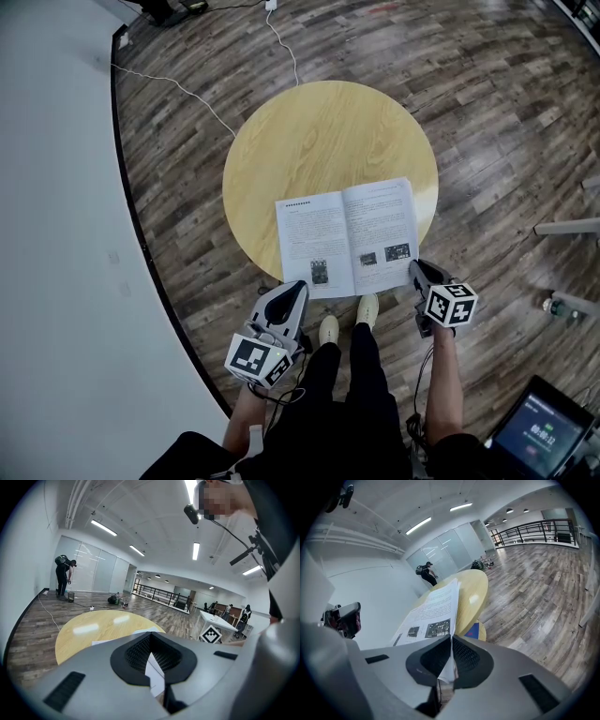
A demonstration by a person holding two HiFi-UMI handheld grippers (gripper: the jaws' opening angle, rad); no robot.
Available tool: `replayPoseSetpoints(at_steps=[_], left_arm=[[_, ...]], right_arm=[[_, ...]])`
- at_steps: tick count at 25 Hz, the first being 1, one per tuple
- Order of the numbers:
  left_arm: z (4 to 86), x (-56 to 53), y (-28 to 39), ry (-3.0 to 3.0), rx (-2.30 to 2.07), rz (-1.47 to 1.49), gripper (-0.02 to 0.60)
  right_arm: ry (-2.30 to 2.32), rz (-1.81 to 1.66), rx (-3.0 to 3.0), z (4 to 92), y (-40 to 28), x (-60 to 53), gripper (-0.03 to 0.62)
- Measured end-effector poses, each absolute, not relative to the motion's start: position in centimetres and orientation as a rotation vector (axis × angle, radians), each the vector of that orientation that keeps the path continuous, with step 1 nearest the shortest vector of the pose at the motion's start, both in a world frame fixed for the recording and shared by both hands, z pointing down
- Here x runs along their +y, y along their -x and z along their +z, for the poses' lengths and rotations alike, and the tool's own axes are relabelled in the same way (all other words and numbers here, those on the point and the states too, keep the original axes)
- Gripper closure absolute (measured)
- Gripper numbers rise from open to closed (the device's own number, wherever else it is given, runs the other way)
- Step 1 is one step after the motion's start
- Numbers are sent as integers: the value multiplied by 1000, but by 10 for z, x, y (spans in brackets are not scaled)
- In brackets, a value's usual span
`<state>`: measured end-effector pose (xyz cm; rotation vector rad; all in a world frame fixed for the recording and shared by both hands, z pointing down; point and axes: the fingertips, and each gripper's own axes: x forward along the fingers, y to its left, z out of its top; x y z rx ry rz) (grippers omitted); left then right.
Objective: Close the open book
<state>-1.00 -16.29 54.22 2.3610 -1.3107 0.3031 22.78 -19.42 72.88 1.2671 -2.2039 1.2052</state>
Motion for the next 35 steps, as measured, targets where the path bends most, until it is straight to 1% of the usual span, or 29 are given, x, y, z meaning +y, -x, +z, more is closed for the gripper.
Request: replayPoseSetpoints(at_steps=[5, 10, 22, 35], left_arm=[[533, -163, 19, -2357, -1349, 286, 583], [509, -146, 41, -2370, -1380, 241, 583], [493, -133, 71, -2357, -1495, 184, 583], [468, -88, 140, -2311, -1637, 109, 583]], right_arm=[[-1280, 1175, -2213, 718, -230, -195, 576], [-1300, 1112, -2235, 684, -218, -185, 577], [-1290, 995, -2312, 646, -207, -201, 579], [-1196, 884, -2435, 594, -130, -195, 579]])
